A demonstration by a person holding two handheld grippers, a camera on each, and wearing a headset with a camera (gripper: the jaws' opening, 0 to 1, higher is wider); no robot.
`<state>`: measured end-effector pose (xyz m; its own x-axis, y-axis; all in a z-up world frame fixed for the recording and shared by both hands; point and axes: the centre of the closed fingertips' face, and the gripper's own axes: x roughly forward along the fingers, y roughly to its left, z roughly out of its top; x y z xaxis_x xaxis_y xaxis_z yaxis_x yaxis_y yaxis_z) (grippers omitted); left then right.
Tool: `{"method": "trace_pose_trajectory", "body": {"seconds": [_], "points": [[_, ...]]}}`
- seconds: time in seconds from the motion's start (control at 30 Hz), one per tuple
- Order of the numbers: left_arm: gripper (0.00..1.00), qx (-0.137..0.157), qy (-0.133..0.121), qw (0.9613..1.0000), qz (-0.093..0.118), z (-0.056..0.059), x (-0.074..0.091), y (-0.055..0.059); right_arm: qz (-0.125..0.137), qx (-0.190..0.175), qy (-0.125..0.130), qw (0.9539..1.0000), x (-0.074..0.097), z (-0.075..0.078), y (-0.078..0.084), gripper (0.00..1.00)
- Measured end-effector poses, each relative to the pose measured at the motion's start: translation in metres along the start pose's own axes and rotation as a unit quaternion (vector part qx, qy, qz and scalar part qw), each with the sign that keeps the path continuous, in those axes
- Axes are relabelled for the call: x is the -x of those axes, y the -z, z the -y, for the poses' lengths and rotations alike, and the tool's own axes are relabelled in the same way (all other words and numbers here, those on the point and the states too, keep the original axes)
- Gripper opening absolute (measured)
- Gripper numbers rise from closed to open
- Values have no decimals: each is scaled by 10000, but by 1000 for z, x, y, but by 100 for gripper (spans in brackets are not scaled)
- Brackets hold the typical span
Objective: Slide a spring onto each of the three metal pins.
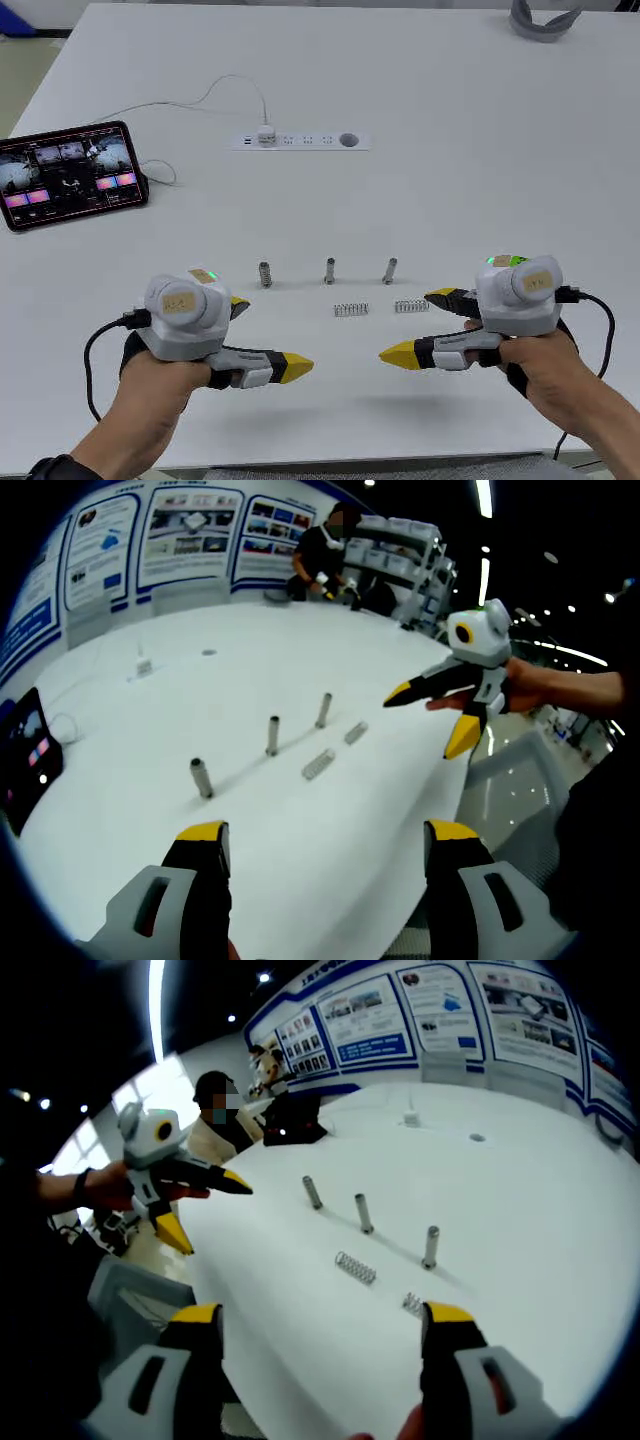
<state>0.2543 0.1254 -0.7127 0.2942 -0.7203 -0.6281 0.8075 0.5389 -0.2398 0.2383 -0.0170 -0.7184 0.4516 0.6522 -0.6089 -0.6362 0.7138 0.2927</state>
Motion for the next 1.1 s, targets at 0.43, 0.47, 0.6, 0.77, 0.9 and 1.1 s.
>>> {"method": "trace_pose_trajectory", "body": {"seconds": [0.43, 0.47, 0.6, 0.77, 0.9, 1.1], "points": [[80, -298, 253, 9990, -203, 6, -21, -8, 25, -208, 60, 9998, 7, -6, 14, 85], [80, -316, 271, 9989, -221, 7, -24, -8, 31, -239, 61, 9997, 8, -6, 14, 85], [79, -369, 362, 9983, -266, 11, -32, -10, 40, -301, 92, 9995, 10, -7, 18, 85], [77, -557, 450, 9967, -385, 15, -42, -11, 50, -396, 119, 9991, 12, -8, 22, 85], [76, -677, 506, 9953, -474, 16, -49, -13, 61, -464, 131, 9988, 13, -8, 25, 85], [76, -804, 587, 9935, -558, 18, -57, -16, 85, -494, 142, 9986, 15, -10, 25, 85]]}}
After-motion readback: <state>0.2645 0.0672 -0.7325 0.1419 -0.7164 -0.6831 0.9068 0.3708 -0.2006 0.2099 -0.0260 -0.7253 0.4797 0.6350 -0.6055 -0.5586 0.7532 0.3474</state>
